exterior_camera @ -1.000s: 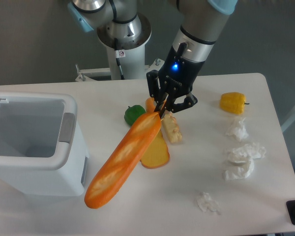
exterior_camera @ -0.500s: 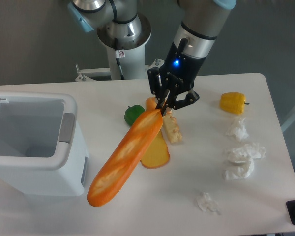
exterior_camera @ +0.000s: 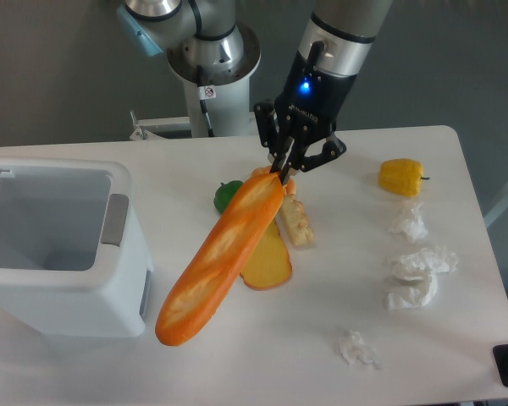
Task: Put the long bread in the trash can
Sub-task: 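Carry the baguette up and over toward the white trash bin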
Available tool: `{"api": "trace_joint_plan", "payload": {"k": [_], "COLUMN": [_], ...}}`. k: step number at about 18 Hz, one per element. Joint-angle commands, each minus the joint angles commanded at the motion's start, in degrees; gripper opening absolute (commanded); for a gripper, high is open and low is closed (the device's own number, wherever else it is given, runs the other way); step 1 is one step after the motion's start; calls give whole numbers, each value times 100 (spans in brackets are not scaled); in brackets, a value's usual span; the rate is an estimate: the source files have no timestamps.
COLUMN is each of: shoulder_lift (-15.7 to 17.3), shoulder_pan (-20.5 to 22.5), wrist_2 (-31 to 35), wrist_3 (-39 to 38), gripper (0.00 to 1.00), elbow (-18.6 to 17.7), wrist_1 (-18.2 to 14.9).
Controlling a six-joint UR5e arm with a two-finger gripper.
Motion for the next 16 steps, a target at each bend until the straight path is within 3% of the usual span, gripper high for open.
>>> {"api": "trace_joint_plan", "payload": {"k": [3, 9, 16], "shoulder_lift": [237, 659, 1142], "shoulder_pan": [9, -52, -422], "wrist_2": [17, 0, 26], "wrist_3": [9, 0, 0], "gripper": [0, 0, 0], "elbow": [-62, -149, -527], "wrist_1": [-298, -598, -651]}}
